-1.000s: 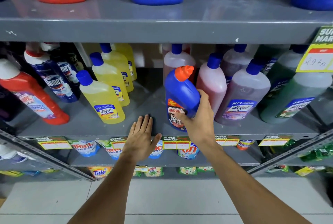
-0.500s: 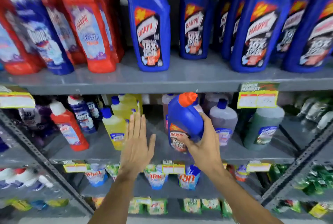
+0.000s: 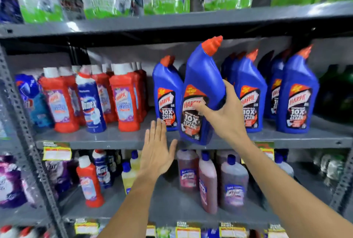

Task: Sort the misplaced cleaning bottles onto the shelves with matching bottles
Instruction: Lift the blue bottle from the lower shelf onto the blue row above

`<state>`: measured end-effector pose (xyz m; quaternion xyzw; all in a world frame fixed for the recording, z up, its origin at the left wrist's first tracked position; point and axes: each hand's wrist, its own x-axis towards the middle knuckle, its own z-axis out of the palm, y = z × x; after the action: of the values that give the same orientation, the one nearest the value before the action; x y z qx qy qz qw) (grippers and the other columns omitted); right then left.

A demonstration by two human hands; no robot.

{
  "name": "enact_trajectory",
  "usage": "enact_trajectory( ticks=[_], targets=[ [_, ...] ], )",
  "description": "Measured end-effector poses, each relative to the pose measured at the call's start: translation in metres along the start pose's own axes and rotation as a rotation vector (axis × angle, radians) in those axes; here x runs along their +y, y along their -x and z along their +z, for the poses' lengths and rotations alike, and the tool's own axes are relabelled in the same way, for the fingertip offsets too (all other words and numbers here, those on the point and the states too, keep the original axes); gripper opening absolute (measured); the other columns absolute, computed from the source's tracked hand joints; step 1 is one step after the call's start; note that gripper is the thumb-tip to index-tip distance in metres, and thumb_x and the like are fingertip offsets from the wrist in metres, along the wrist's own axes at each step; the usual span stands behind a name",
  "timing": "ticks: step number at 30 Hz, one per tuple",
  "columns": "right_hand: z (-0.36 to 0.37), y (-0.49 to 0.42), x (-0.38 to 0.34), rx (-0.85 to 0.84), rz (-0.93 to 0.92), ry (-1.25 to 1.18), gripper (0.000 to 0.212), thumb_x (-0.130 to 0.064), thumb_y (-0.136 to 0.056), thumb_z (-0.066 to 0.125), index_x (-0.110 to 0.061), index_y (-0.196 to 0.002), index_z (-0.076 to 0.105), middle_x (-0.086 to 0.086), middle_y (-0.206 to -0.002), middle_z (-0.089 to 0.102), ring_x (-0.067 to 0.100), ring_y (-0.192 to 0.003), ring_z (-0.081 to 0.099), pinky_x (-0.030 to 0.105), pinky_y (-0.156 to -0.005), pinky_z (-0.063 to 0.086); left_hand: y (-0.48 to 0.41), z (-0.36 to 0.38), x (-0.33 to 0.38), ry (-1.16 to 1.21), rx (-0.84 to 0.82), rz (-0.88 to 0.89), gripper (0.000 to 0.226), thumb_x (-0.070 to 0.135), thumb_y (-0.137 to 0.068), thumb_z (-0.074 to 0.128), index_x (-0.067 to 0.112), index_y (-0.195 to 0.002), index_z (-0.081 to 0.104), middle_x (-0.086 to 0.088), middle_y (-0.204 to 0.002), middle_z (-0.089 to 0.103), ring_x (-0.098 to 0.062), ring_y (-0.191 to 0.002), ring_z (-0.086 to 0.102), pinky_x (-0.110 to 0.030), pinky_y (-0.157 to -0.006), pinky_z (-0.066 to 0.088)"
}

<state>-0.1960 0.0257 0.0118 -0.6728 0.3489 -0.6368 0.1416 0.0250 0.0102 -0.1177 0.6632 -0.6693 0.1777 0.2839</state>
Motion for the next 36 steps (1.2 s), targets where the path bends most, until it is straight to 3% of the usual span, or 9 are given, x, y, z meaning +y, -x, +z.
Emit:
enact_trajectory(
  ticks=[7,10,13,15,16,19,23,30,36],
  targets=[
    [0.01,-0.037,0.034,-0.09,0.151,0.162,0.091,-0.061,-0.058,0.076,-0.035,-0.138,0.042,-0.006,-0.124,0.067,0.025,-0.114,0.064,0.05,-0.092,0.054,0.002,0.011,-0.004,-0.038,-0.059,0.04,0.078,0.055,-0.095,0.002,0.009,-0.157,0.014,-0.006,-0.167,0.011,-0.016,-0.154,-0.002,-0.033,-0.122,-0.009],
    [0.016,-0.046,0.055,-0.11,0.192,0.196,0.086,-0.057,-0.068,0.08,-0.033,-0.14,0.04,-0.005,-0.128,0.066,0.027,-0.118,0.063,0.05,-0.095,0.053,0.001,0.011,0.0,-0.03,-0.057,0.016,0.079,0.058,-0.096,0.001,0.01,-0.156,0.019,-0.005,-0.165,0.02,-0.015,-0.154,0.007,-0.033,-0.123,-0.007],
    [0.018,-0.049,0.068,-0.107,0.205,0.096,0.084,-0.043,-0.074,0.086,-0.031,-0.142,0.038,-0.014,-0.122,0.063,0.012,-0.111,0.065,0.038,-0.093,0.055,-0.001,0.01,0.004,-0.032,-0.055,-0.019,0.074,0.056,-0.098,0.009,0.011,-0.154,0.029,-0.004,-0.162,0.032,-0.017,-0.152,0.017,-0.036,-0.124,0.0],
    [0.016,-0.042,0.074,-0.192,0.21,0.041,0.097,-0.033,-0.069,0.092,-0.032,-0.145,0.031,-0.022,-0.122,0.059,-0.008,-0.104,0.063,0.018,-0.086,0.053,-0.003,0.009,0.005,-0.035,-0.058,-0.02,0.068,0.053,-0.101,0.016,0.012,-0.153,0.031,-0.004,-0.16,0.035,-0.018,-0.152,0.02,-0.038,-0.124,0.003],
    [0.015,-0.036,0.08,-0.243,0.22,0.045,0.105,-0.028,-0.065,0.095,-0.032,-0.147,0.028,-0.019,-0.126,0.058,-0.008,-0.108,0.061,0.015,-0.088,0.05,-0.003,0.009,0.005,-0.035,-0.064,-0.011,0.066,0.052,-0.101,0.017,0.013,-0.153,0.032,-0.004,-0.16,0.035,-0.019,-0.152,0.02,-0.039,-0.125,0.004],
    [0.013,-0.019,0.094,-0.327,0.285,0.073,0.117,-0.022,-0.057,0.099,-0.026,-0.149,0.027,-0.005,-0.134,0.057,0.015,-0.12,0.058,0.031,-0.097,0.05,-0.005,0.007,0.005,-0.033,-0.1,0.03,0.065,0.051,-0.102,0.019,0.012,-0.152,0.033,-0.005,-0.159,0.036,-0.019,-0.151,0.022,-0.041,-0.125,0.006],
    [0.009,-0.019,0.103,-0.303,0.35,0.05,0.103,-0.022,-0.065,0.095,-0.026,-0.147,0.032,-0.005,-0.127,0.06,0.017,-0.115,0.06,0.04,-0.099,0.054,-0.006,0.005,0.007,-0.035,-0.126,0.03,0.063,0.051,-0.103,0.02,0.014,-0.151,0.034,-0.004,-0.158,0.039,-0.019,-0.149,0.027,-0.041,-0.125,0.011],
    [0.012,-0.02,0.117,-0.309,0.382,0.019,0.105,-0.018,-0.066,0.094,-0.024,-0.15,0.031,-0.005,-0.13,0.058,0.016,-0.118,0.059,0.036,-0.101,0.05,-0.008,-0.003,0.01,-0.035,-0.161,0.018,0.062,0.05,-0.103,0.022,0.013,-0.151,0.034,-0.005,-0.158,0.038,-0.019,-0.149,0.027,-0.04,-0.124,0.013],
    [0.016,-0.017,0.125,-0.25,0.415,0.001,0.095,-0.018,-0.071,0.091,-0.024,-0.147,0.036,-0.005,-0.12,0.061,0.018,-0.115,0.061,0.039,-0.101,0.052,-0.007,-0.005,0.011,-0.027,-0.179,0.001,0.063,0.05,-0.103,0.021,0.012,-0.152,0.034,-0.005,-0.159,0.037,-0.019,-0.149,0.026,-0.04,-0.125,0.012]
  ],
)
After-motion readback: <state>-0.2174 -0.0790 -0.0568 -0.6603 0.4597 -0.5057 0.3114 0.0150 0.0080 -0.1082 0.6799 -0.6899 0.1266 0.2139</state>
